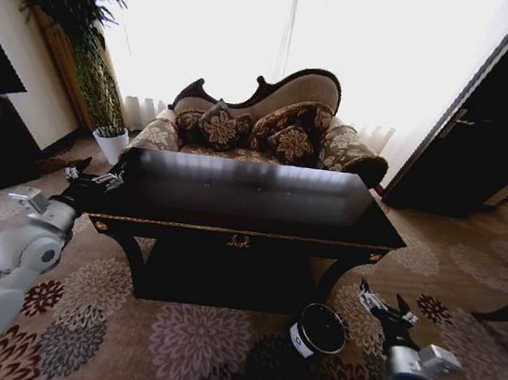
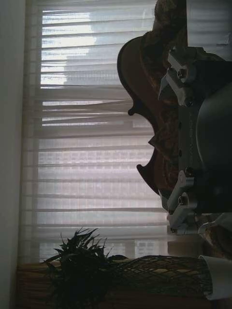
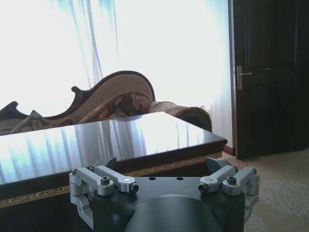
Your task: Move to the front of the table and place the trash on the table into the trash bin.
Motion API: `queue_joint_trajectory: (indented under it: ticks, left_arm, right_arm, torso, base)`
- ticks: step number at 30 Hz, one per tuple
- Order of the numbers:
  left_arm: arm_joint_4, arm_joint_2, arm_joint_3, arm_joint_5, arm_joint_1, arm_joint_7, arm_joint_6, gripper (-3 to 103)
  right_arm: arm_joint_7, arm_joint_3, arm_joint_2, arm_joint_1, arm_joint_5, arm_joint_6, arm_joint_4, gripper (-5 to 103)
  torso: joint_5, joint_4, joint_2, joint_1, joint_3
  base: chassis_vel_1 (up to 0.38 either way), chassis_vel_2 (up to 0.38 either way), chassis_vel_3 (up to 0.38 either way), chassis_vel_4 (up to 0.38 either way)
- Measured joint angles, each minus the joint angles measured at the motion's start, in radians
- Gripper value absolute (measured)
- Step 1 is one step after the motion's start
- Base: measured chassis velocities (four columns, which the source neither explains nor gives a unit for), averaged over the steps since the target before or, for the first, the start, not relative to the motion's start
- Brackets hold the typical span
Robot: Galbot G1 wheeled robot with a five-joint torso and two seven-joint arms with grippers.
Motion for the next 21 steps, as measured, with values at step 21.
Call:
queue_joint_trajectory:
  ticks: [21]
  left_arm:
    - [0.0,0.0,0.0,0.0,0.0,0.0,0.0,100]
  right_arm:
    - [-0.024,-0.067,-0.26,0.315,0.05,0.076,-0.139,100]
  torso:
    - [0.0001,0.0,0.0,0.0,0.0]
  base:
    - [0.0,0.0,0.0,0.0]
